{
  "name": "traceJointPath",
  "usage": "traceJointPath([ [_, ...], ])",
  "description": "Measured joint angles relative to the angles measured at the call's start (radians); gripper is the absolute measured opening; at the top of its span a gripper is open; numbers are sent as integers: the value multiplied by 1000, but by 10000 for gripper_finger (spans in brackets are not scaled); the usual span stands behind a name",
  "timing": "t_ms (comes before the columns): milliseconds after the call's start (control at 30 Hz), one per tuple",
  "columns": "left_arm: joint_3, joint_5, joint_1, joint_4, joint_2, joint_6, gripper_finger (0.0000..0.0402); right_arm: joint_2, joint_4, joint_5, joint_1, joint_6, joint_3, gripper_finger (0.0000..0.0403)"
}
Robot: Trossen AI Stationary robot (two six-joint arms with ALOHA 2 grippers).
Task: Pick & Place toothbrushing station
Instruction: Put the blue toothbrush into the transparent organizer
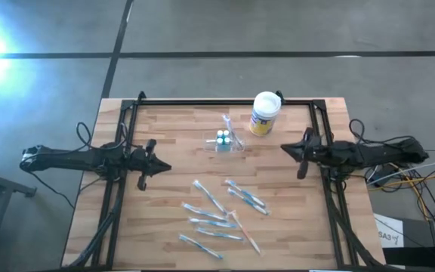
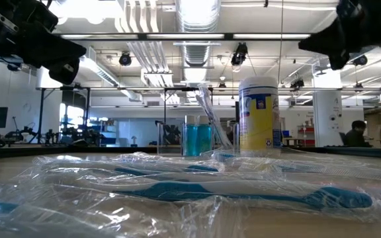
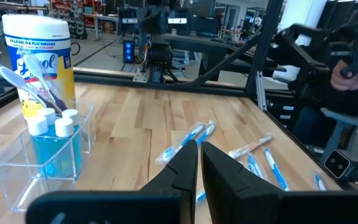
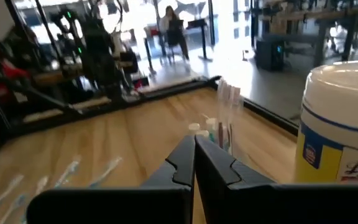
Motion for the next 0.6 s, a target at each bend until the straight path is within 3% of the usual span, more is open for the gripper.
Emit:
traceJointPath([
  [333,0,0,0,0,0,32,26,545,-607,57,0,263,487,8],
  [600,0,0,0,-18,0,39,26,908,-809,-135,1,384,741,9],
])
